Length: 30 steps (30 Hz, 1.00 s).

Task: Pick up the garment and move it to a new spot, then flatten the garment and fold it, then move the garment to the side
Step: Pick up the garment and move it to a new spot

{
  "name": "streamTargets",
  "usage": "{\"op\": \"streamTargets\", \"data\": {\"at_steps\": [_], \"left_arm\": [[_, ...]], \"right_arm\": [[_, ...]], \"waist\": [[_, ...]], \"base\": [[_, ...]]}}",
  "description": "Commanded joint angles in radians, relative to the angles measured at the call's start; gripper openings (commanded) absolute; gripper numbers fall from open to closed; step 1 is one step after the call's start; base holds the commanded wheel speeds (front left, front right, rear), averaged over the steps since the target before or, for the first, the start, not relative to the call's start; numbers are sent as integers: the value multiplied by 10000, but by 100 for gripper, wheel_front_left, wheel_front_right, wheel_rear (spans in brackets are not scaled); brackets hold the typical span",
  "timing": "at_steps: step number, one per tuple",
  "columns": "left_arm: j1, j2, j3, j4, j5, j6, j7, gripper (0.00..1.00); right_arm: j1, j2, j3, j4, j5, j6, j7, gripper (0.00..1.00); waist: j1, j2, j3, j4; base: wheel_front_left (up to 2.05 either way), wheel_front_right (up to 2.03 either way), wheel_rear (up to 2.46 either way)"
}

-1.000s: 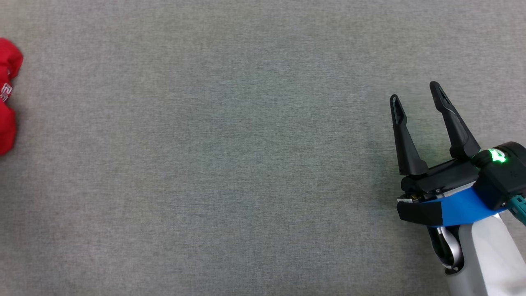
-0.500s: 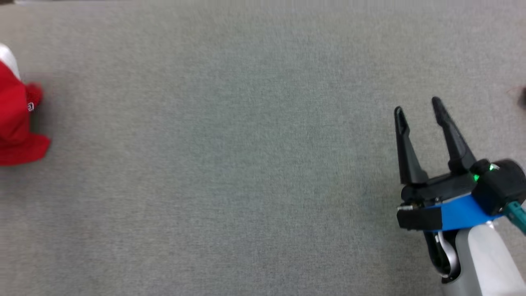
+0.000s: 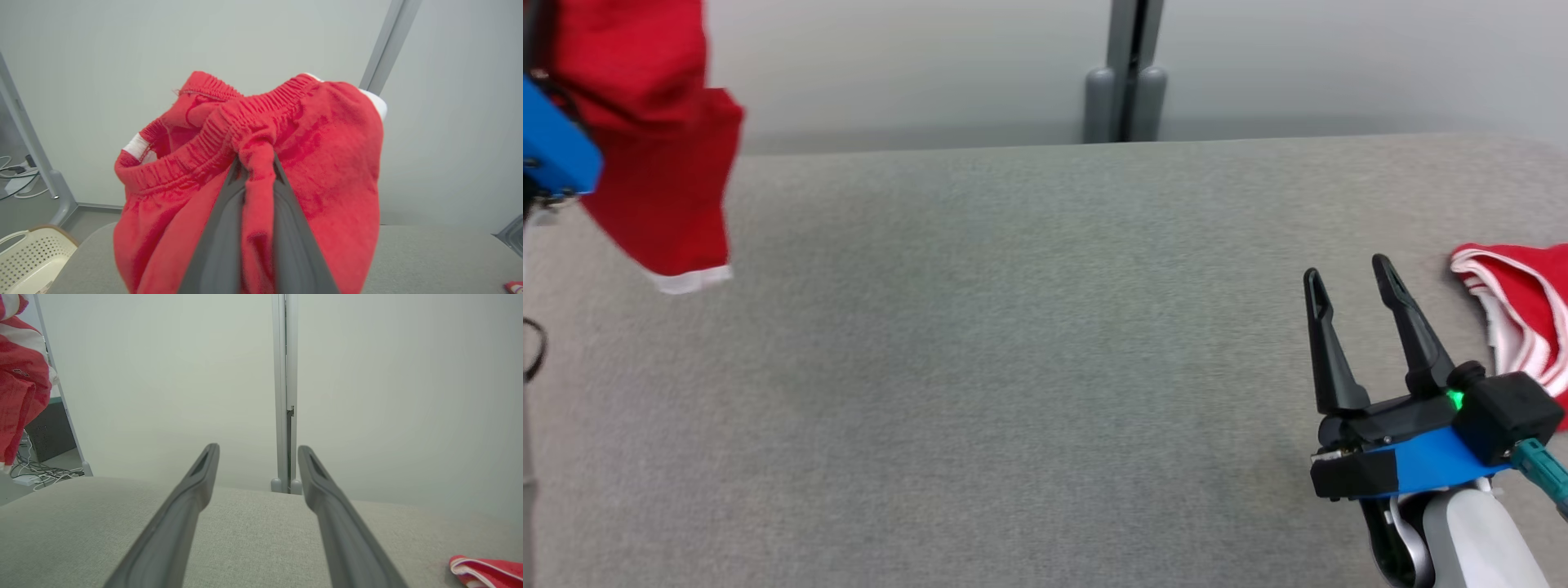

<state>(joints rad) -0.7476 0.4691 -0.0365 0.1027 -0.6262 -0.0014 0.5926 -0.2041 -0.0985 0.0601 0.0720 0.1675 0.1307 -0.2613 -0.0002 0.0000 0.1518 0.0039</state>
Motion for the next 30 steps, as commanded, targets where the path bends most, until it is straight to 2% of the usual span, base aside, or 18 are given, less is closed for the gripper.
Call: {"op": "streamTargets", "data": {"at_steps": [1,6,12,17,21,22,23,24,26,30], "left_arm": [[-120,-177,-150,-142,-95,-118,44,0],[162,-898,-842,-750,-424,-372,188,0],[1086,-1844,-1964,-739,-584,-647,108,0],[1988,-2676,-3037,112,-550,-878,-284,0],[2503,-3359,-3502,1327,-336,-931,-1368,0],[2556,-3444,-3582,1683,-186,-933,-1666,27],[2625,-3523,-3710,2082,-47,-935,-1947,39],[2682,-3575,-3826,2463,133,-930,-2216,62],[2752,-3674,-3998,3187,359,-875,-2681,100],[2686,-3813,-4222,4232,606,-922,-3454,100]], "right_arm": [[139,-8,28,-9,-5,1,-48,100],[264,-89,190,-97,60,1,-23,100],[178,-139,416,-163,168,1,130,100],[29,-159,611,-151,268,1,150,100],[-160,-164,726,-125,314,1,131,100],[-177,-151,736,-125,287,1,122,100],[-198,-133,748,-124,284,1,112,100],[-236,-113,765,-111,272,1,104,100],[-320,-104,818,-88,270,1,93,100],[-345,-140,832,-28,277,1,72,100]], "waist": [[2,0,-436,-473],[2,0,-747,-1261],[2,0,-755,-2110],[2,0,-553,-2519],[2,0,-319,-2656],[2,0,-269,-2677],[2,0,-216,-2683],[2,0,-185,-2677],[2,0,-132,-2642],[2,0,-100,-2423]], "base": [[0,0,0],[0,0,0],[0,0,0],[0,0,0],[0,0,0],[0,0,0],[0,0,0],[0,0,0],[0,0,0],[0,0,0]]}}
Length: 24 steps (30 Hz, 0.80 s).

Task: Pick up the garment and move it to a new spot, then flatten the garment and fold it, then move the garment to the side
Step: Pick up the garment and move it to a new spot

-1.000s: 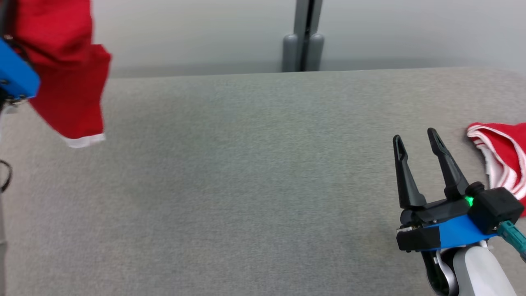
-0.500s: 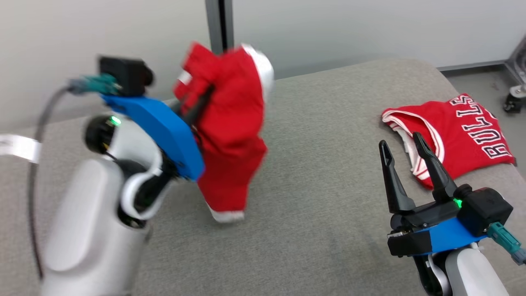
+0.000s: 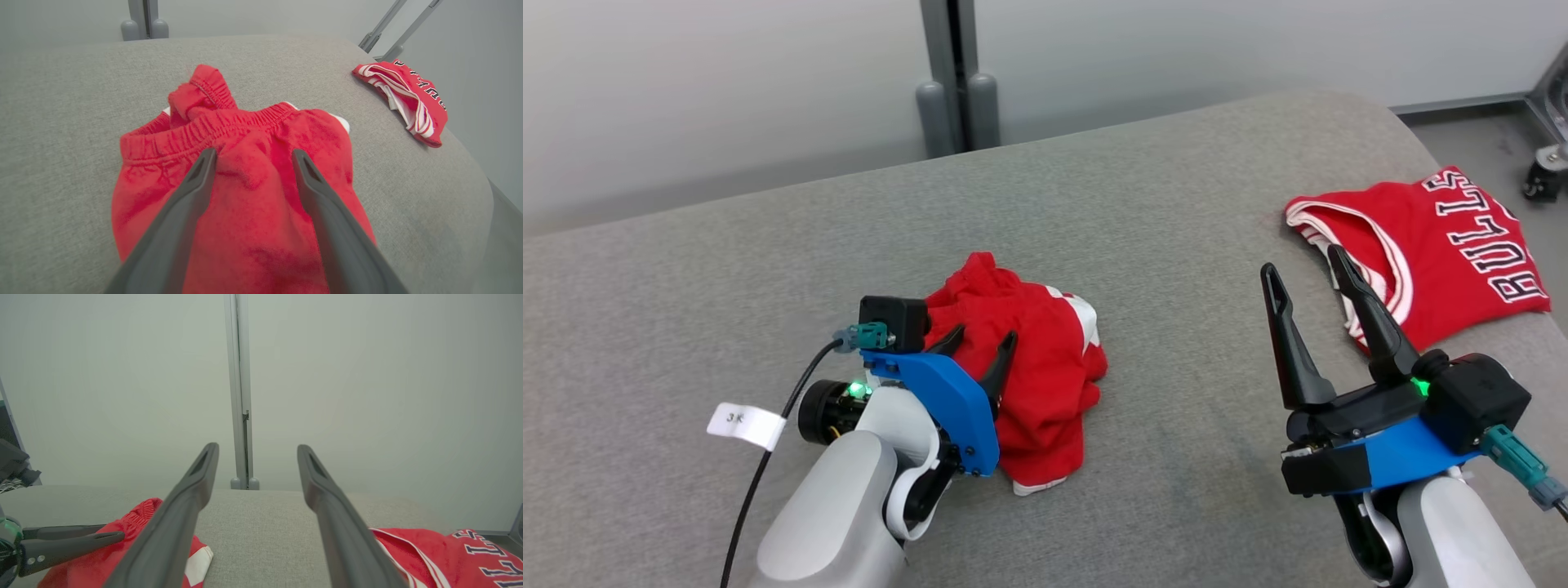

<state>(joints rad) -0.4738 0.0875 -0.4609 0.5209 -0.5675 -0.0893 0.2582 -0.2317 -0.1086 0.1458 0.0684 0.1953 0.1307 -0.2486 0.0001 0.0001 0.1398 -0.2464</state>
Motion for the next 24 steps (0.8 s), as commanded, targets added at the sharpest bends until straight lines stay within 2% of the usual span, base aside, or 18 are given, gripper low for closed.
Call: {"op": "streamTargets", "data": {"at_steps": [1,7,16,20,24], "left_arm": [[-46,-43,3,208,-25,-69,-271,100],[171,-178,17,46,-793,-355,-1717,100],[1278,-28,1181,-746,-1443,-350,-4596,100],[1838,262,1531,-1204,-1075,-331,-5121,100],[2451,404,2179,-1833,-278,-89,-5235,100]], "right_arm": [[-54,-52,-36,31,5,1,-57,100],[121,-194,-360,-44,-79,1,-45,100],[622,-410,-1062,-339,-81,1,201,100],[940,-372,-1360,-468,-90,1,315,100],[1163,-270,-1380,-470,-100,1,419,100]], "waist": [[-1,-1,-1,160],[-1,-1,-275,789],[-1,-1,-850,1658],[-1,-1,-1004,1956],[-1,-1,-1125,2061]], "base": [[0,0,0],[0,0,0],[0,0,0],[0,0,0],[0,0,0]]}}
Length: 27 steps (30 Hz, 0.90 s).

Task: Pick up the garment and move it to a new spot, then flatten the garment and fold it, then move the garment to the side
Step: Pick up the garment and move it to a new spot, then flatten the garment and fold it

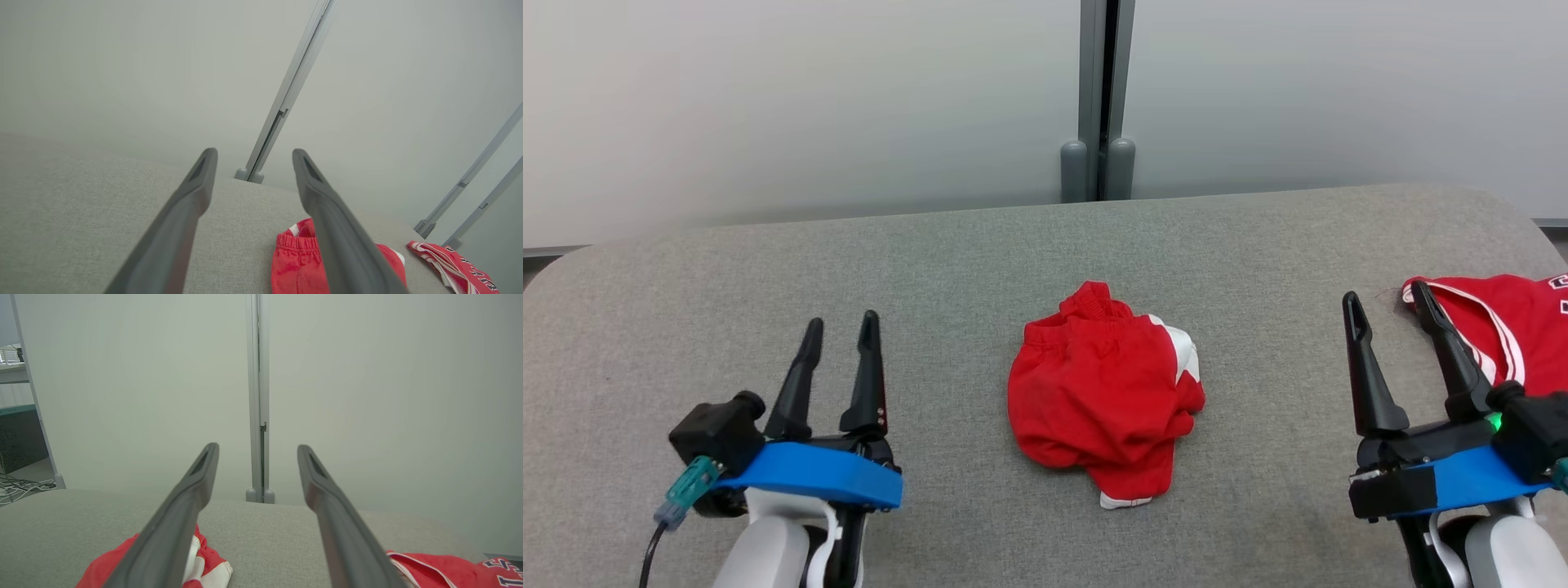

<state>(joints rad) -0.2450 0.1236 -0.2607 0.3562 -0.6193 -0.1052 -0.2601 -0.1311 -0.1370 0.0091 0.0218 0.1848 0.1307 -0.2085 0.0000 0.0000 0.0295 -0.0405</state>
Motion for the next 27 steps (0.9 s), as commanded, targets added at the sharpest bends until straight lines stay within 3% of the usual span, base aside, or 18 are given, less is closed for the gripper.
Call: {"op": "streamTargets", "data": {"at_steps": [1,11,27], "left_arm": [[378,69,357,-398,518,144,-53,100],[1689,401,1231,-824,2564,534,-56,100],[1682,701,1680,-378,3062,501,-58,100]], "right_arm": [[198,53,-13,20,30,1,37,100],[659,280,-229,706,77,1,81,100],[662,525,-244,1633,-167,1,27,100]], "waist": [[0,0,-37,6],[0,0,-148,-121],[0,0,-34,-189]], "base": [[0,0,0],[0,0,0],[0,0,0]]}}
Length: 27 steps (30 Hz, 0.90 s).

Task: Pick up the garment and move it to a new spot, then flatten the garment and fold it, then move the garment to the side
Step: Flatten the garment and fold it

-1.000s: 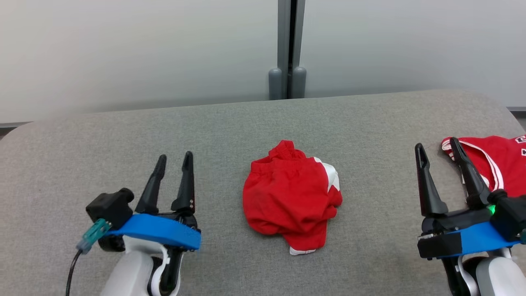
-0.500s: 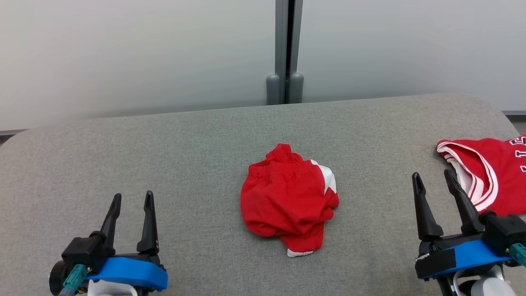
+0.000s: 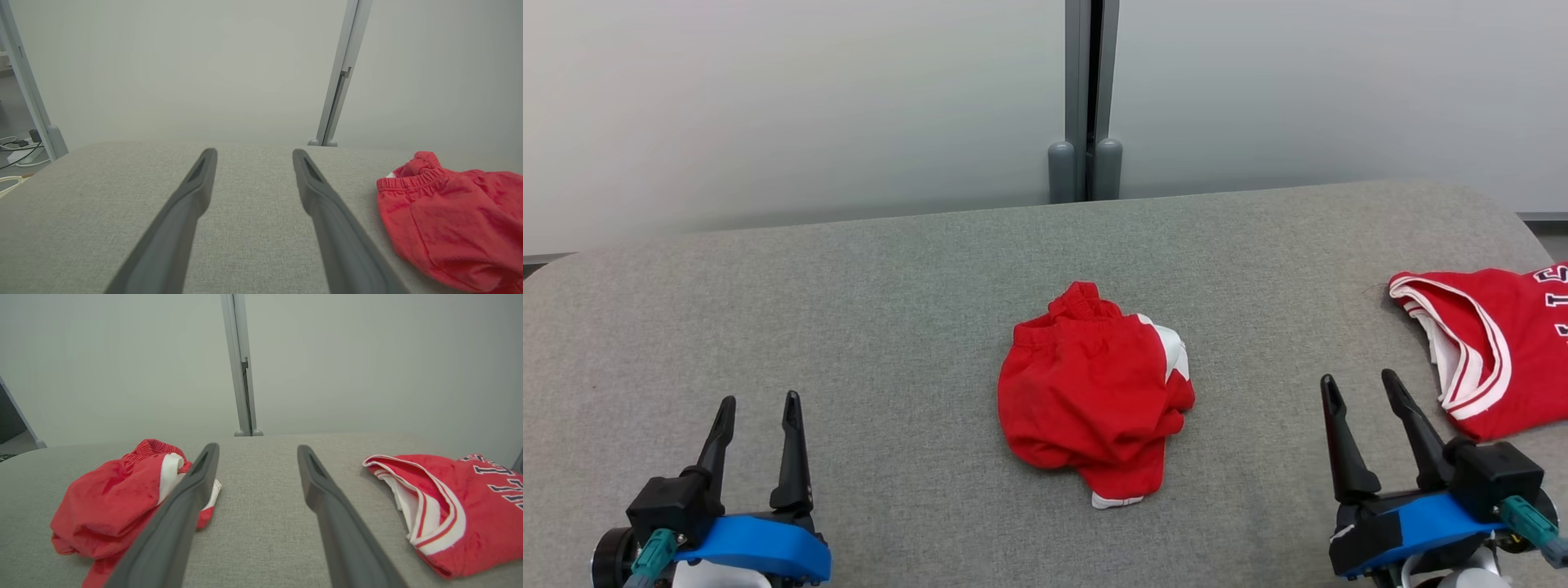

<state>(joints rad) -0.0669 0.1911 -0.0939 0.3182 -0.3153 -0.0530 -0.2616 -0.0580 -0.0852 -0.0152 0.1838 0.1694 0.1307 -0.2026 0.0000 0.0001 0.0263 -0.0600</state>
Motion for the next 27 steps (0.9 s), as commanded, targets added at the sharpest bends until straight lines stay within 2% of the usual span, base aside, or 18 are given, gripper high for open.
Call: {"op": "streamTargets", "data": {"at_steps": [1,21,27], "left_arm": [[-131,12,-7,53,26,-10,-43,100],[-222,47,-190,302,-125,89,52,100],[-715,205,-363,110,-347,-193,675,100]], "right_arm": [[-118,-8,49,60,2,1,-33,100],[-289,-30,312,305,111,1,-100,100],[-381,-10,433,250,161,1,-109,100]], "waist": [[0,-1,-4,13],[0,-1,-137,136],[0,-1,-10,50]], "base": [[0,0,0],[0,0,0],[0,0,0]]}}
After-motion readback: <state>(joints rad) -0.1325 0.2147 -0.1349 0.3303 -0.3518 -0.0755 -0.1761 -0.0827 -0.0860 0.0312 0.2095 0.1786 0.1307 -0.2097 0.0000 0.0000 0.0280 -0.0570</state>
